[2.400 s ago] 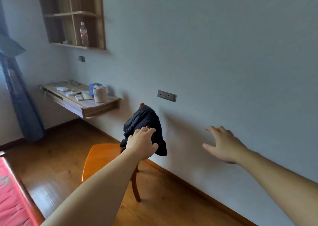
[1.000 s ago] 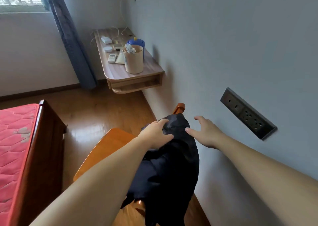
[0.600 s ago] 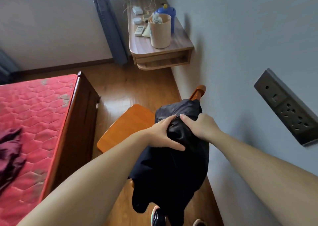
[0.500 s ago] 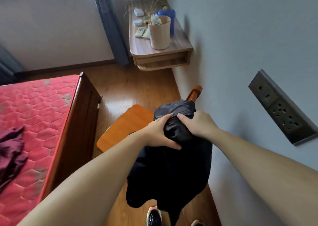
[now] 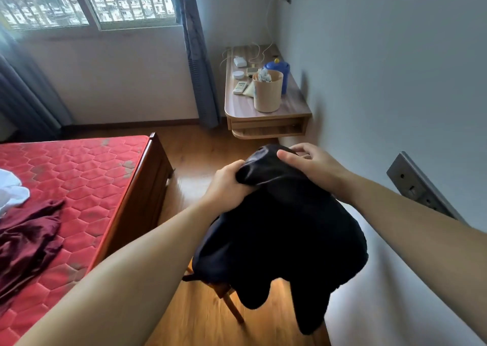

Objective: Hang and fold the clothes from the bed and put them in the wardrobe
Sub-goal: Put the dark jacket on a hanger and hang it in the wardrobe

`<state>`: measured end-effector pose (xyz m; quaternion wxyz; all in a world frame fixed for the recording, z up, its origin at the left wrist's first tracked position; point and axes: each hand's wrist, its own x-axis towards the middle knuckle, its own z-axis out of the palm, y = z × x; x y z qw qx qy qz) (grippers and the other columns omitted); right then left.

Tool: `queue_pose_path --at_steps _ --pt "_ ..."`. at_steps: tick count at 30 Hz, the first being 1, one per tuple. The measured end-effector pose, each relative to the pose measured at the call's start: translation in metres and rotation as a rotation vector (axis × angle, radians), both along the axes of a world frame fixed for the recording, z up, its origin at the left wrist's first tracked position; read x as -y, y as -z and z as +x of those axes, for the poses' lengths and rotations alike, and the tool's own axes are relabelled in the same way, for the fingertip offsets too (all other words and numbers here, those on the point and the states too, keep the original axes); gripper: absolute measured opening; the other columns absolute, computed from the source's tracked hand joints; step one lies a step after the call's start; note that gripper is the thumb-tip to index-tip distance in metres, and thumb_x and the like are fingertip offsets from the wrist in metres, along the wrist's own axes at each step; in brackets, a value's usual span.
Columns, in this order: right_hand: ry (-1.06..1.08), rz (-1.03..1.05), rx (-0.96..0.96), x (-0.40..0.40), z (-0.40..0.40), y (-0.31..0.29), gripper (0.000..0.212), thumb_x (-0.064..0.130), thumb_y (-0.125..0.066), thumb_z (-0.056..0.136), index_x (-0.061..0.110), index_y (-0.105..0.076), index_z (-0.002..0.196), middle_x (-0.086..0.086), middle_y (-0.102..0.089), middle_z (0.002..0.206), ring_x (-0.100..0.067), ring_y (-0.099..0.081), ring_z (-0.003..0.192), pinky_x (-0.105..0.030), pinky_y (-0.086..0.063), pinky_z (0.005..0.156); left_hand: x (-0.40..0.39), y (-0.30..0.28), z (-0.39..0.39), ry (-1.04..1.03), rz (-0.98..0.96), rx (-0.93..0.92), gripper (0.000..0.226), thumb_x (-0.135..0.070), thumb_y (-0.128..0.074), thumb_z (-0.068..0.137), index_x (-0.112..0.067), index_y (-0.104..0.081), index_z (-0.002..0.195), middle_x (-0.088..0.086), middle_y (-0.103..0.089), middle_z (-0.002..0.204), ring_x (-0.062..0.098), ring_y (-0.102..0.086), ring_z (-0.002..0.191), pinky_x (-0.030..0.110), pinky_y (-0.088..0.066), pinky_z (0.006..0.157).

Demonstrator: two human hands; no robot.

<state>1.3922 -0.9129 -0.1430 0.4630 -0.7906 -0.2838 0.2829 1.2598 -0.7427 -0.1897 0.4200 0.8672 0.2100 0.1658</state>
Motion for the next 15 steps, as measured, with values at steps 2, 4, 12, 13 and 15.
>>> queue_pose_path --at_steps 2,4,12,13,15 --pt "-0.1 -0.015 0.133 0.011 -0.005 0.002 0.09 0.076 -0.072 0.053 0.039 -0.044 0.13 0.02 -0.055 0.122 0.004 -0.054 0.11 -0.024 -0.045 0.094 -0.014 -0.015 0.0 -0.081 -0.107 0.06 0.028 -0.021 -0.08 0.076 -0.014 -0.069 0.101 -0.001 -0.072 0.093 0.016 -0.066 0.089 0.033 -0.051 0.08" --pt "-0.153 -0.072 0.136 0.017 -0.01 0.011 0.102 0.062 -0.082 0.054 0.038 -0.032 0.14 0.014 -0.05 0.133 -0.003 -0.051 0.121 -0.03 -0.042 0.103 -0.022 -0.03 0.002 -0.108 -0.215 0.123 0.027 -0.023 -0.078 0.078 -0.017 -0.07 0.103 -0.005 -0.073 0.094 0.009 -0.067 0.088 0.027 -0.052 0.077" --pt "0.095 0.212 -0.142 -0.031 -0.012 -0.049 0.013 0.018 -0.062 0.09 0.011 -0.072 0.095 -0.008 -0.076 0.096 -0.018 -0.072 0.085 -0.025 -0.057 0.072 -0.061 -0.056 -0.018 -0.095 -0.209 -0.023 0.051 -0.047 -0.076 0.077 -0.021 -0.059 0.117 -0.003 -0.068 0.11 0.014 -0.064 0.102 0.035 -0.05 0.094" --pt "0.086 0.232 -0.169 -0.04 -0.011 -0.063 0.016 0.018 -0.059 0.092 0.01 -0.071 0.098 -0.006 -0.075 0.096 -0.017 -0.072 0.087 -0.025 -0.056 0.073 -0.062 -0.055 -0.023 -0.07 -0.203 -0.079 0.051 -0.047 -0.073 0.08 -0.022 -0.056 0.121 0.0 -0.067 0.114 0.016 -0.063 0.104 0.035 -0.049 0.095" --pt "0.121 0.186 -0.175 -0.058 -0.012 -0.082 0.016 0.016 -0.055 0.092 0.008 -0.069 0.098 -0.008 -0.072 0.093 -0.018 -0.068 0.084 -0.027 -0.053 0.078 -0.056 -0.058 -0.034 0.017 -0.281 -0.08 0.047 -0.044 -0.066 0.087 -0.031 -0.048 0.128 0.005 -0.061 0.126 0.014 -0.061 0.109 0.03 -0.048 0.097"
